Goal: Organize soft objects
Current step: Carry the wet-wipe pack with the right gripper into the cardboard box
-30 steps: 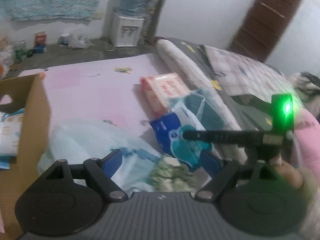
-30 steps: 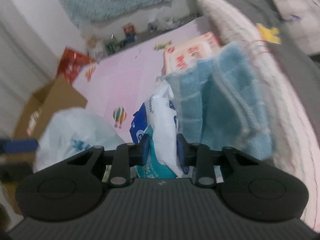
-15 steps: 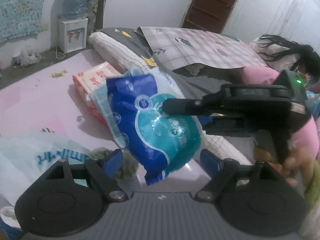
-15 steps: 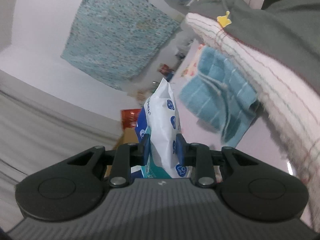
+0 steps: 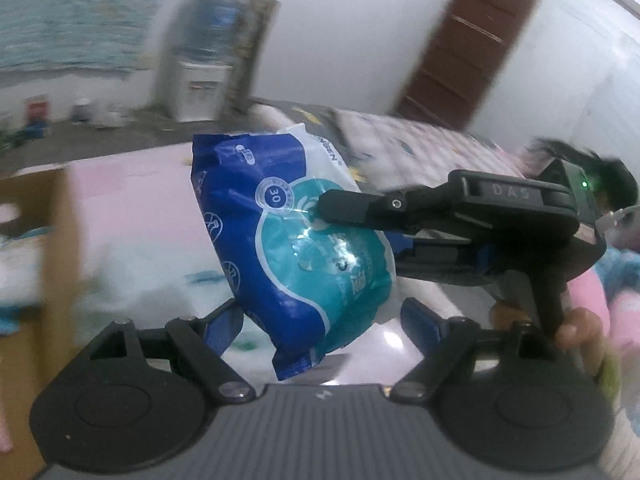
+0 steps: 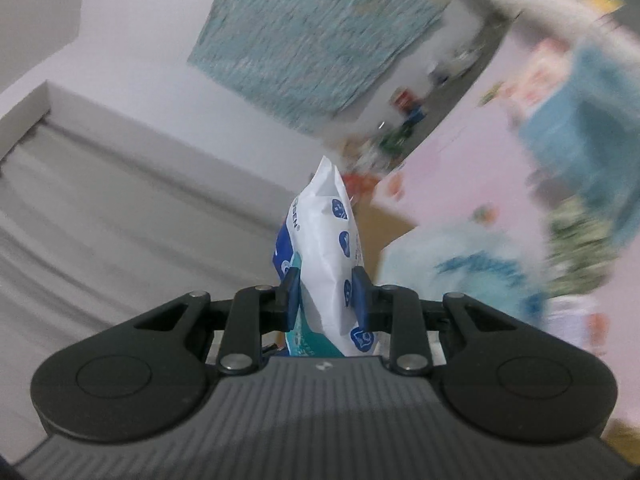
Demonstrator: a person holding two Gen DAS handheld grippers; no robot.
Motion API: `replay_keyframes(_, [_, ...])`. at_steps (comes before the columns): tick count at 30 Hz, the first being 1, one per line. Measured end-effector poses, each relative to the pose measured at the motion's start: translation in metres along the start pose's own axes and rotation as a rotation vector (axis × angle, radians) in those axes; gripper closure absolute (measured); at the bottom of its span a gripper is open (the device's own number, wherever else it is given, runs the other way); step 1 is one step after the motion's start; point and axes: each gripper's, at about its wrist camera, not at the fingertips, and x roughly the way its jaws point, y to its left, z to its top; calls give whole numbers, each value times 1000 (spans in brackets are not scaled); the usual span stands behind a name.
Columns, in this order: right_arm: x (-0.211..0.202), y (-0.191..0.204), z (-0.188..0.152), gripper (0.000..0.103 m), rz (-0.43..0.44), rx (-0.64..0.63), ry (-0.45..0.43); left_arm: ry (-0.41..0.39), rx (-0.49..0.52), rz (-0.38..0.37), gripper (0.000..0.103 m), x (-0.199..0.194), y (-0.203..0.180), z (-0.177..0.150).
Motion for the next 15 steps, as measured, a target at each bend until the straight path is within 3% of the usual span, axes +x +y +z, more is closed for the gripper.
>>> replay_keyframes(6, [115, 52, -24, 78, -21, -41, 196, -38, -174, 152, 17, -56, 77, -23])
replay_keyframes(11, [202, 86, -48, 78, -147, -99, 327, -31, -350, 208, 16, -76, 141, -43])
replay_keyframes(15, [248, 101, -65, 78, -271, -149, 377, -37, -430, 251, 17, -87, 179, -53])
